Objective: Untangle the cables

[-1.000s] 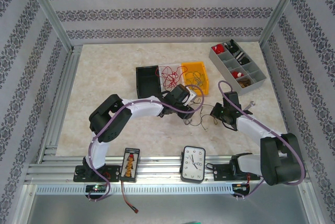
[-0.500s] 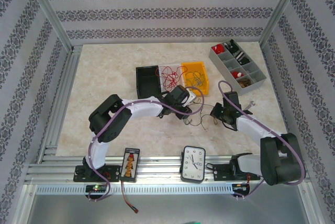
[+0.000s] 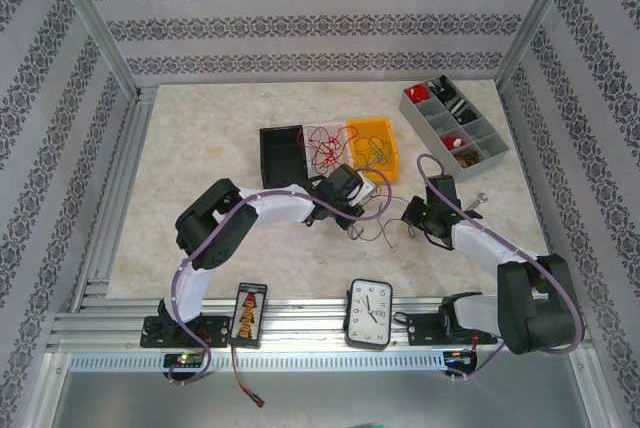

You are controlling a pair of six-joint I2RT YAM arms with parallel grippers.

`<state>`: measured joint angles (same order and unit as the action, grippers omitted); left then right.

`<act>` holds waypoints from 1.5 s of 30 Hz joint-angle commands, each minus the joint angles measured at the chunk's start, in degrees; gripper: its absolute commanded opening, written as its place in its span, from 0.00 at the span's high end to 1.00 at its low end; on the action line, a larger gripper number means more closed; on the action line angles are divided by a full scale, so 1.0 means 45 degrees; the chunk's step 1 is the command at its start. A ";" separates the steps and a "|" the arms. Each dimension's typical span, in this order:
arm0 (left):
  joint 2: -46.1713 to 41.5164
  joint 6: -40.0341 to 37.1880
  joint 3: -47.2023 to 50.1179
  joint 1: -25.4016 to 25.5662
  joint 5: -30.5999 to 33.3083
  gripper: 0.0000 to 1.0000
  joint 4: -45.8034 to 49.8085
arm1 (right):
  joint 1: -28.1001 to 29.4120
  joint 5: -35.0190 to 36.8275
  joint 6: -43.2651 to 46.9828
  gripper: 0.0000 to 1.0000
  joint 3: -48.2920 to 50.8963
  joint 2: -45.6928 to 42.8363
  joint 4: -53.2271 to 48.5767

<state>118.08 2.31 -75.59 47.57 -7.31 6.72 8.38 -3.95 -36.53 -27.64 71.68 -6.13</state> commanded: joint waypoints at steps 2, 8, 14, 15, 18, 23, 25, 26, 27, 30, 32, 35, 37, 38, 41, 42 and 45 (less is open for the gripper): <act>-0.1634 0.1213 0.0907 -0.0495 -0.0483 1.00 -0.0908 | -0.0093 0.0416 -0.0439 1.00 0.0093 -0.0316 -0.0223; -0.4990 0.3912 0.3308 -0.2856 -0.5184 1.00 -0.3073 | -0.0793 0.0850 -0.1052 1.00 0.0549 -0.0811 -0.0351; -0.8090 0.5518 0.5540 -0.5455 -0.7285 1.00 -0.4195 | -0.1537 0.0924 -0.1385 1.00 0.0926 -0.1082 -0.0538; -0.8526 0.5420 0.5703 -0.5731 -0.7174 1.00 -0.3992 | -0.1633 0.0927 -0.1440 1.00 0.0973 -0.1102 -0.0544; -0.9725 0.5012 0.5965 -0.6571 -0.6768 1.00 -0.3201 | -0.1872 0.0879 -0.1582 1.00 0.1025 -0.1105 -0.0587; -1.1003 0.5171 0.6274 -0.7876 -0.6310 1.00 -0.2889 | -0.2232 0.0940 -0.1944 1.00 0.1022 -0.1061 -0.0764; -1.1460 0.5646 0.6440 -0.8550 -0.5751 1.00 -0.3161 | -0.2386 0.0973 -0.2125 1.00 0.1066 -0.1063 -0.0788; -1.1708 0.5978 0.6494 -0.8963 -0.5322 1.00 -0.3268 | -0.2479 0.0974 -0.2162 1.00 0.1066 -0.1051 -0.0841; -1.1920 0.6244 0.6538 -0.9339 -0.5032 1.00 -0.3430 | -0.2557 0.0956 -0.2204 1.00 0.1069 -0.1044 -0.0889; -1.2412 0.6714 0.6288 -1.0498 -0.4041 1.00 -0.3330 | -0.2839 0.0988 -0.2354 1.00 0.1158 -0.1133 -0.1004; -1.2609 0.6975 0.6024 -1.1186 -0.3467 1.00 -0.3249 | -0.3036 0.1036 -0.2490 1.00 0.1253 -0.1276 -0.1099; -1.2712 0.7007 0.5540 -1.1929 -0.2975 1.00 -0.2892 | -0.3272 0.1192 -0.2564 1.00 0.1428 -0.1565 -0.1212; -1.2798 0.6992 0.5313 -1.2388 -0.2482 1.00 -0.2666 | -0.3446 0.1295 -0.2568 1.00 0.1526 -0.1760 -0.1354; -1.2807 0.6854 0.5110 -1.2591 -0.2273 1.00 -0.2451 | -0.3548 0.1291 -0.2582 1.00 0.1621 -0.1882 -0.1353; -1.2770 0.6225 0.4369 -1.2967 -0.1746 1.00 -0.1620 | -0.3817 0.1396 -0.2763 1.00 0.1689 -0.2213 -0.1489; -1.2775 0.6000 0.4127 -1.3091 -0.1529 1.00 -0.1417 | -0.3894 0.1471 -0.2879 1.00 0.2028 -0.2320 -0.1624; -1.2886 0.5490 0.3462 -1.3472 -0.0306 1.00 -0.0799 | -0.4183 0.1446 -0.2996 1.00 0.2290 -0.2726 -0.1626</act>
<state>61.63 30.30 -56.75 -11.44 -15.03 -0.34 -9.39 0.64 -48.36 -18.74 60.73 -11.55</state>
